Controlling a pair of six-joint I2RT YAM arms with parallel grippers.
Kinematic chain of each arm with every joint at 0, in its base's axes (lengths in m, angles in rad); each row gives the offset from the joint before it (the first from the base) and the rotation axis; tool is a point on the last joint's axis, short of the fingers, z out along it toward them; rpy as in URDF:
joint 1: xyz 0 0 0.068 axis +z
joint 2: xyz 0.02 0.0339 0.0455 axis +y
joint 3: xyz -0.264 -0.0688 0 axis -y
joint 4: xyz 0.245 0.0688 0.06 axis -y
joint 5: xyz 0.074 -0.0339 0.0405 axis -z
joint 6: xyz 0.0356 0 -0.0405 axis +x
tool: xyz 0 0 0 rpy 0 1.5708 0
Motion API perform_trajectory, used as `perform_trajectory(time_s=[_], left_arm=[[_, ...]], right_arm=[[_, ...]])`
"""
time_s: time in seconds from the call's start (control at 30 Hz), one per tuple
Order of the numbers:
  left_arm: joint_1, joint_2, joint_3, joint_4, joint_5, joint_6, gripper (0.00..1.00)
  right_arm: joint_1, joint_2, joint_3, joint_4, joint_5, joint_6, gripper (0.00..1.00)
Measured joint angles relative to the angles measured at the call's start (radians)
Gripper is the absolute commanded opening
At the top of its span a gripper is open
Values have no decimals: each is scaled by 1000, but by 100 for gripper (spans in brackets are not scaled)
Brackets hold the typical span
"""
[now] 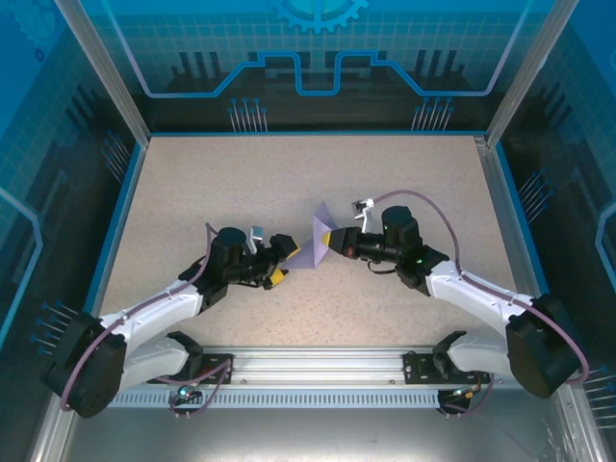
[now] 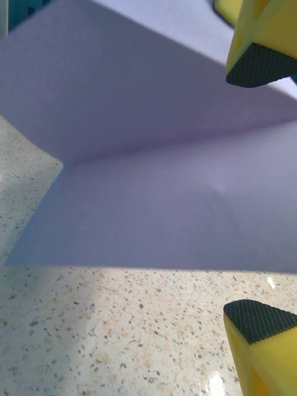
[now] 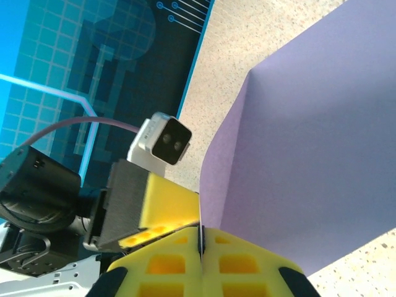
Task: Fold a paper plane with a square sheet of paper (pick it up from the middle)
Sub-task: Turn over the paper at the center of the table.
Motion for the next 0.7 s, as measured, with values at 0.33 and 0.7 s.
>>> perform_trajectory(time_s=[0.33, 0.7], left_arm=[[0, 96, 27, 62, 16, 0, 92], [-18, 228, 87, 138, 63, 6, 91]], right_arm=[[7, 34, -74, 49, 2, 32, 1], [29, 71, -127, 130, 6, 70, 1]])
